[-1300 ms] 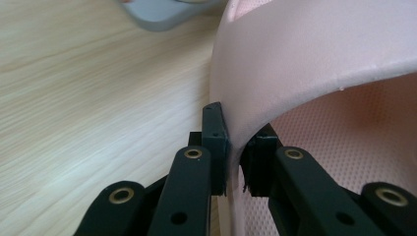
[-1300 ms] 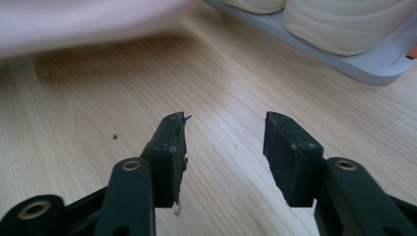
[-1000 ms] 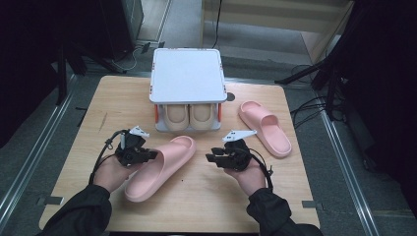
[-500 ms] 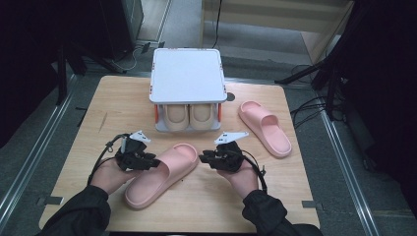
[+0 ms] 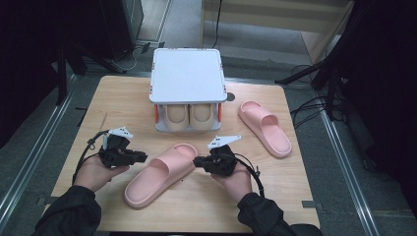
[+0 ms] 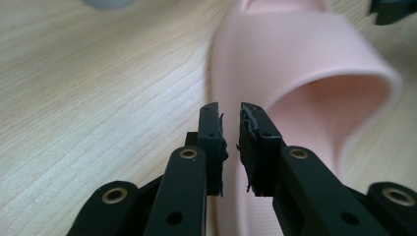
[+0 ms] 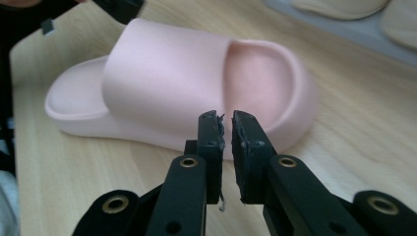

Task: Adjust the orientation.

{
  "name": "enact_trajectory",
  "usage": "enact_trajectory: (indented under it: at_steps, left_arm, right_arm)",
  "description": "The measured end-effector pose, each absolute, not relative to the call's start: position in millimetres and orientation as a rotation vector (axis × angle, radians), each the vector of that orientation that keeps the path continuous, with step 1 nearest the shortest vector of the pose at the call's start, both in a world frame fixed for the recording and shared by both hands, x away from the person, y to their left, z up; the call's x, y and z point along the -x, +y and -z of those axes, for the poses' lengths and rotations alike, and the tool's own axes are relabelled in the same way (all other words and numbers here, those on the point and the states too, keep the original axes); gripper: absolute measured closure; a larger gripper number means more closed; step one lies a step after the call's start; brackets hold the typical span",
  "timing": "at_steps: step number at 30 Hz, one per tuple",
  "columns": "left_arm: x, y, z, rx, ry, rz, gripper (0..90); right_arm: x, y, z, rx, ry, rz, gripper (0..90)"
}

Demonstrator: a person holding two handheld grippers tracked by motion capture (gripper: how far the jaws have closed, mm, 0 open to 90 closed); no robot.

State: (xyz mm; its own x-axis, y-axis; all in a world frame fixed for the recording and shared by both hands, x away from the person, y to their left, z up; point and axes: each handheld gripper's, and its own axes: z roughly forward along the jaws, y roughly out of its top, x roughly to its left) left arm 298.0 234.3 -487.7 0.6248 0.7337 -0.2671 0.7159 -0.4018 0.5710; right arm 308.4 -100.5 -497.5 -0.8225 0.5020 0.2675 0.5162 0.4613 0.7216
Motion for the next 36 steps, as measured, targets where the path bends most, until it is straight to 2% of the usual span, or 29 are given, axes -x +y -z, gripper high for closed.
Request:
enact_trajectory:
  at_steps: [8,14,29,36]
  left_arm:
    - [-309,233,504,-2.172,1.134,0.053,78.4]
    - [-307,223,506,-2.18,1.117,0.079,78.9]
    - [-306,210,507,-2.169,1.112,0.082,79.2]
    - [-309,222,503,-2.125,1.134,0.037,73.4]
  right_arm:
    - [-300,-81,511,0.837,-2.704,1.259,84.9]
    - [-302,-78,514,0.891,-2.73,1.261,85.8]
    - [-322,-73,516,0.996,-2.757,1.296,85.9]
    - [-325,-80,511,1.008,-2.77,1.306,81.3]
